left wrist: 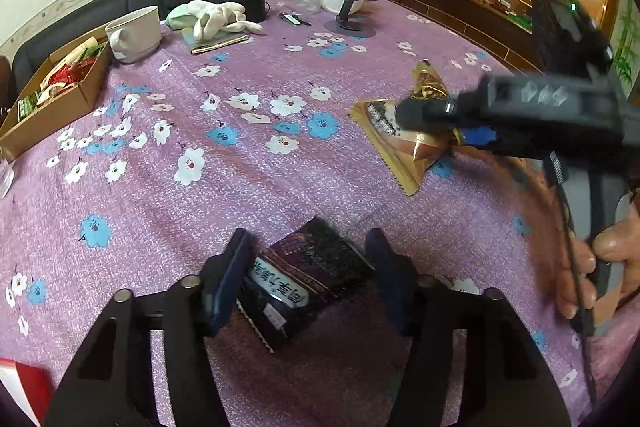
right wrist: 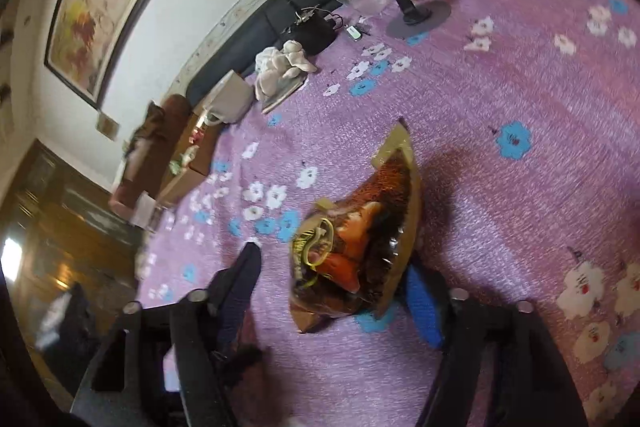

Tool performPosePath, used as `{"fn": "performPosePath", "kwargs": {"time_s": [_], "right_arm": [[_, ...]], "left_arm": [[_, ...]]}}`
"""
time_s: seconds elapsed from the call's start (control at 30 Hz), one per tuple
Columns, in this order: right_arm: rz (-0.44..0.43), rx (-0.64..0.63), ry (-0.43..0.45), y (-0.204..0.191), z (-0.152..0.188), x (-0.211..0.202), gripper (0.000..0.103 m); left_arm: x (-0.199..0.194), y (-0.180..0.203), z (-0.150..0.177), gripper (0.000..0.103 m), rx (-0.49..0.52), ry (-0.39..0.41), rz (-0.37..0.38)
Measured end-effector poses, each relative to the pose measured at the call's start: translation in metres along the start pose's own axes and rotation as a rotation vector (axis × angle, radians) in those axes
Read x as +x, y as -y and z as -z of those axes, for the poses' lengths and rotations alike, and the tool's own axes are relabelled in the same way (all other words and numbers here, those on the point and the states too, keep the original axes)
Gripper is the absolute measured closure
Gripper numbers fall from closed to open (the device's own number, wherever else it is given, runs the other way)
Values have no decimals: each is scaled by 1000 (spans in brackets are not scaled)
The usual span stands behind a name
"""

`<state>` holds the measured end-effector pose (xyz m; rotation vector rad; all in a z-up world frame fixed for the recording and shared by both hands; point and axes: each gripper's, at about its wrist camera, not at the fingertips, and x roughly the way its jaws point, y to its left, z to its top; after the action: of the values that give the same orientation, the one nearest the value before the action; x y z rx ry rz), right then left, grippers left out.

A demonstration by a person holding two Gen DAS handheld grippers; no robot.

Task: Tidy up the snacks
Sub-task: 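Grasp the gold chip bag with the right tool while the left tool grasps the dark purple packet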

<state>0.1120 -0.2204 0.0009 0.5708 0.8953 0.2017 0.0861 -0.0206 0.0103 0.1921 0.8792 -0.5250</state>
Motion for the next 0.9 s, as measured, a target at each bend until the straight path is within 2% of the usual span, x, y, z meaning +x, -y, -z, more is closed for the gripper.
{"fn": "performPosePath", "kwargs": {"time_s": [0.2, 0.37, 0.4, 0.43, 0.57, 0.63, 0.7, 0.73, 0.77, 0.8, 0.9], "right_arm": [[-69, 83, 3, 13, -1, -8, 60], [-130, 110, 61, 16, -5, -24, 62], [-143, 111, 69, 16, -5, -27, 62], [-158, 112, 78, 15, -5, -29, 62], [-195, 103, 95, 11, -6, -34, 62], [-188, 107, 81, 11, -6, -31, 62], [-175, 119, 63, 13, -6, -26, 62], [-171, 123, 60, 14, -6, -25, 62], [-167, 128, 57, 15, -6, -25, 62], [-165, 130, 56, 16, -6, -24, 62], [-166, 133, 53, 16, -6, -24, 62]], "left_arm": [[-2, 6, 3, 59, 47, -7, -40], [-7, -3, 4, 63, -3, -5, -9], [-8, -5, 4, 73, -16, -2, -1], [-10, -8, 3, 77, -31, 1, 2], [-9, -13, 5, 77, -49, 1, 7], [-8, -9, 5, 75, -18, -12, 4], [-7, 2, 9, 52, 71, -21, -15], [-6, 7, 10, 45, 100, -23, -41], [-6, 10, 11, 29, 110, -27, -62], [-6, 10, 11, 25, 114, -35, -69], [-8, 5, 12, 27, 96, -39, -38]]}}
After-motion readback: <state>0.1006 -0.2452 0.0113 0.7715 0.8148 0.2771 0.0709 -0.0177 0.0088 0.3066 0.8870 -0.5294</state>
